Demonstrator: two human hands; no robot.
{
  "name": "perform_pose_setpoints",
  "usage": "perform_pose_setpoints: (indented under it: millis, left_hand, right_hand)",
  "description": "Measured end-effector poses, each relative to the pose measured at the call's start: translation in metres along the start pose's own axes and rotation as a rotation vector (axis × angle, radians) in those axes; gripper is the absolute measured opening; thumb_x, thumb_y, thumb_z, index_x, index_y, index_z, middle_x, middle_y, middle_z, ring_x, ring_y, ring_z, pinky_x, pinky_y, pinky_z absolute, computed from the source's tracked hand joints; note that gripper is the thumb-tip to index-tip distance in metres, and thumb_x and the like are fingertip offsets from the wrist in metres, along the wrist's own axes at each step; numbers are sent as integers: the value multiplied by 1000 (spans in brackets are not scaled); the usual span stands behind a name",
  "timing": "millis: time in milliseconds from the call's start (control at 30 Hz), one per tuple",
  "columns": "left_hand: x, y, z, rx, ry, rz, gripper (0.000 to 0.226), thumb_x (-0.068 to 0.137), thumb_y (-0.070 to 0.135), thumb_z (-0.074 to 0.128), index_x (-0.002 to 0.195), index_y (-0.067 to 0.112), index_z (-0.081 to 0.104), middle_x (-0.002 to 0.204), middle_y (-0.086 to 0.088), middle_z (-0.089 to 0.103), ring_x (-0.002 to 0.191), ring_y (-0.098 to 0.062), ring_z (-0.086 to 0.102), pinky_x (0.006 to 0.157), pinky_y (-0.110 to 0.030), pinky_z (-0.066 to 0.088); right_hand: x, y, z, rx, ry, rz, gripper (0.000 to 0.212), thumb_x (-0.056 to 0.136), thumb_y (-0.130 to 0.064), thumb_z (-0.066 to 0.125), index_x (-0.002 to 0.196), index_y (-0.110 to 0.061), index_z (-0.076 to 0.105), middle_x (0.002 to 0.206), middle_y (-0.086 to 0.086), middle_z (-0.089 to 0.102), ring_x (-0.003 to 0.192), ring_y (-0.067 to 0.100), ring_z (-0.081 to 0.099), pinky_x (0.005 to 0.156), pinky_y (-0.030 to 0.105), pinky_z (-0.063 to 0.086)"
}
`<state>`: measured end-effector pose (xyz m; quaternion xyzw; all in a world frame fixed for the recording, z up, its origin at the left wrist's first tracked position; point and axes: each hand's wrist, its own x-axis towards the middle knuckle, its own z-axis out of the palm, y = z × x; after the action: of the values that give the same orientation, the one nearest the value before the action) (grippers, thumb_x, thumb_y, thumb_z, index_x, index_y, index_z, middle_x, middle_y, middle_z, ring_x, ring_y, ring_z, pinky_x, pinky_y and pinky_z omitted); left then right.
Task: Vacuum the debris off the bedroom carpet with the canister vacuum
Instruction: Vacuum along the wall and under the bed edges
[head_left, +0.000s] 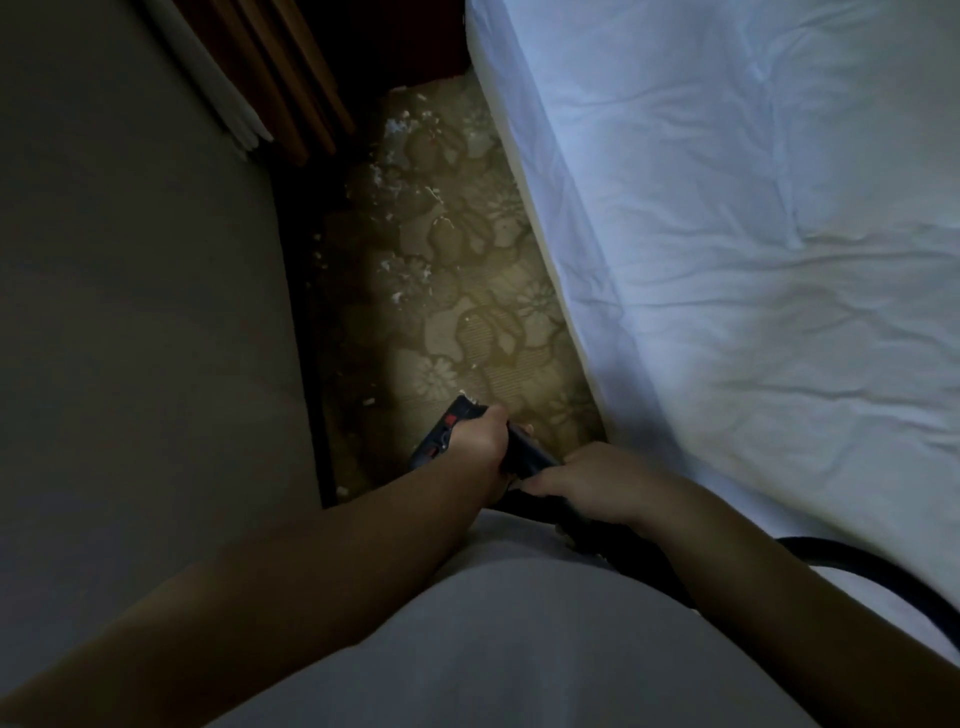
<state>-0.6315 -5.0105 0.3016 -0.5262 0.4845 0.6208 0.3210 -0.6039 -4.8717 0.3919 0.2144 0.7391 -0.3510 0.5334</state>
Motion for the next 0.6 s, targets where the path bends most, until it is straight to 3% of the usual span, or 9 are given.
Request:
perform_pose_setpoints:
  millis: [67, 133, 300, 467, 533, 600]
  left_hand:
    - [0, -12, 7, 17, -4, -20, 21, 96, 23, 64, 87, 5, 68, 74, -10, 72, 79, -30, 67, 82, -48, 58]
    - [-2, -21, 14, 35, -15, -26, 22, 96, 22, 65, 84, 4, 68, 67, -10, 70, 75, -29, 66, 77, -46, 58]
    - [-7, -30, 25, 43, -65, -39, 17, 96, 20, 66, 91, 4, 65, 62, -7, 68, 71, -26, 64, 73, -42, 56]
    - [-8, -25, 31, 84, -84, 0, 18, 95, 21, 66, 90, 4, 64, 54, -5, 66, 65, -26, 63, 76, -42, 56]
    - [-8, -19, 33, 113, -88, 22, 17, 96, 22, 65, 99, 5, 64, 54, -4, 66, 64, -26, 63, 69, -40, 56]
    - [-5, -9, 33, 154, -84, 46, 19, 95, 24, 65, 99, 5, 65, 55, -5, 68, 69, -29, 65, 73, -44, 58]
  right_hand:
    - [-7, 10, -3, -12, -2, 9, 44, 77, -54, 81, 92, -12, 79, 79, 7, 80, 71, 24, 78, 71, 38, 60]
    - [-14, 18, -5, -37, 6, 21, 41, 80, -53, 79, 89, -13, 79, 77, 5, 79, 64, 20, 76, 60, 31, 55]
    - [-21, 33, -4, 49, 19, 26, 36, 86, -40, 78, 93, -5, 76, 78, 14, 79, 69, 31, 79, 78, 45, 64]
    - [-19, 37, 0, 103, 65, -4, 36, 88, -37, 77, 92, -2, 75, 83, 19, 78, 74, 36, 78, 73, 45, 63]
    - [-15, 36, 2, 98, 86, -25, 38, 87, -42, 76, 91, -4, 77, 83, 17, 78, 76, 34, 78, 70, 41, 60]
    - [-8, 32, 4, 85, 108, -34, 41, 86, -48, 76, 91, -7, 78, 84, 14, 78, 78, 31, 77, 65, 38, 57]
